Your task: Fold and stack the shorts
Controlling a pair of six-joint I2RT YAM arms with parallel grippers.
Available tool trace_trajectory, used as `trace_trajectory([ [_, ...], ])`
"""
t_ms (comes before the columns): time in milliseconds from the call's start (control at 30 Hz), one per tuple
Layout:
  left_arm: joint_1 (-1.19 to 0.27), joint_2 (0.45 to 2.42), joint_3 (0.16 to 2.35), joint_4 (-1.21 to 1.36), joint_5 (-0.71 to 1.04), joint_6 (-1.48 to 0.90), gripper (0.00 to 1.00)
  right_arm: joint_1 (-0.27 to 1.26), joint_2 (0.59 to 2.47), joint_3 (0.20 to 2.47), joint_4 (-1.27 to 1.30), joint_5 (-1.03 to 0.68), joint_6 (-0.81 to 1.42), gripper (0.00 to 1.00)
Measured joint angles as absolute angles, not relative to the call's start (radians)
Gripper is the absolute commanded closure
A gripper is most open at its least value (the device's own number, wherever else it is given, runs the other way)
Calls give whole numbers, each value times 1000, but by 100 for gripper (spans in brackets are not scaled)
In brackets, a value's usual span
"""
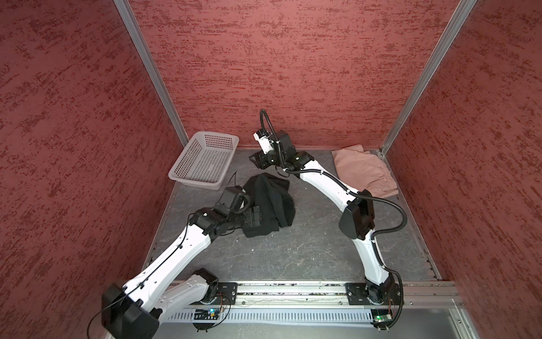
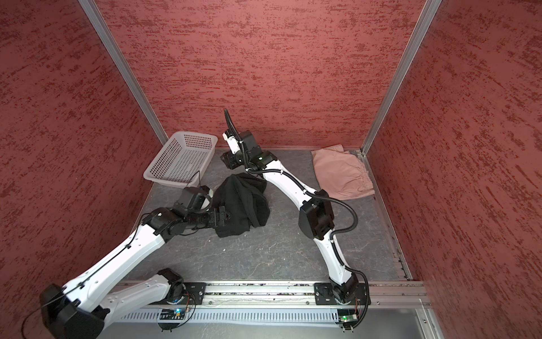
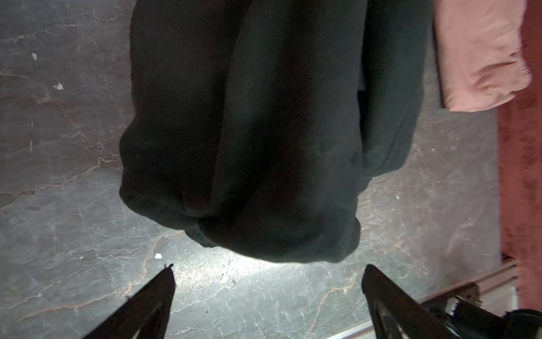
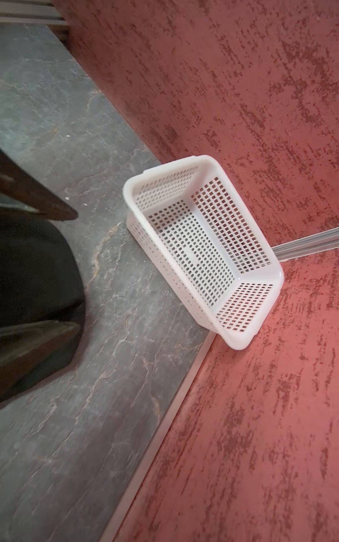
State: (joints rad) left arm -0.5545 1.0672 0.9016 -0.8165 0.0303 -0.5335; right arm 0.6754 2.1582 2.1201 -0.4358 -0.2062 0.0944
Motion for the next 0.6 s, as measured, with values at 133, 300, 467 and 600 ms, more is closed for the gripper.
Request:
trace_trajectory([
  [133, -611, 1168, 920, -755, 5, -521, 1, 648, 1827, 1691, -386, -189, 83, 31],
  [300, -630, 1348, 981, -714, -10, -490, 1, 636, 1340, 1182, -318, -187, 128, 32],
  [467, -675, 1402, 1065, -744, -1, -455, 1, 641, 1028, 855, -308, -220, 236, 33],
  [600, -747, 1337, 1128, -824, -19, -467, 1, 641, 895, 647, -324, -200, 335, 32],
])
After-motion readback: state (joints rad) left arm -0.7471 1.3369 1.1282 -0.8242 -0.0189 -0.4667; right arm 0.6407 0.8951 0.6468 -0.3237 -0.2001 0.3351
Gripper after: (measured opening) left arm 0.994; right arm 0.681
